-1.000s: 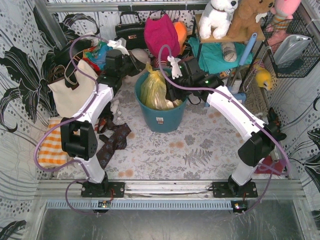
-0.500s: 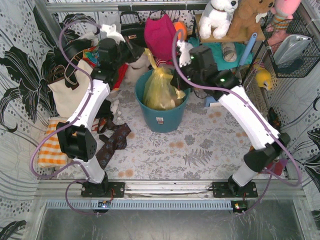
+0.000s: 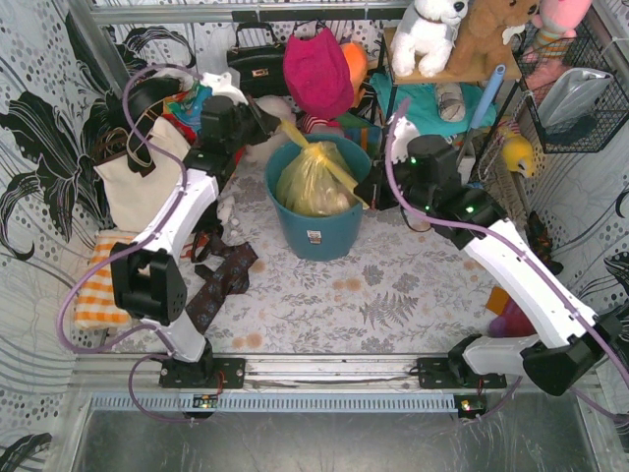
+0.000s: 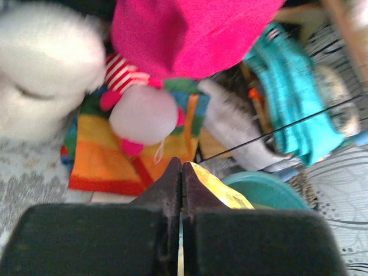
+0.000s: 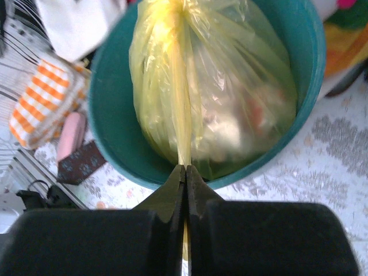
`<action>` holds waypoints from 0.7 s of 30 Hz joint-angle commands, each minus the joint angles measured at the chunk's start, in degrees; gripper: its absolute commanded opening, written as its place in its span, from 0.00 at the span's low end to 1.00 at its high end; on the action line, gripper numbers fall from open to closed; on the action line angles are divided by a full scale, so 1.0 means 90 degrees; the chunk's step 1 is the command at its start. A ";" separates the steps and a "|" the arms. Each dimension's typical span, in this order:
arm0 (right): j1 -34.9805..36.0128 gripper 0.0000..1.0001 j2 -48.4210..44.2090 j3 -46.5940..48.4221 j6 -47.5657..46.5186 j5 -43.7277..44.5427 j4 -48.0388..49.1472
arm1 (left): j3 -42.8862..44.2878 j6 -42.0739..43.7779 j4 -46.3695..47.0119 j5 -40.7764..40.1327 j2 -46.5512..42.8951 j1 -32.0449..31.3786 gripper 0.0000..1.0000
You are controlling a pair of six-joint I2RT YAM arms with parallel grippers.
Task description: Tie the trash bag
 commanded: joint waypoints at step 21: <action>-0.0002 0.00 -0.0700 -0.0523 0.0557 0.0427 0.0269 | 0.0239 0.0433 -0.0424 -0.0500 -0.0182 -0.0225 0.00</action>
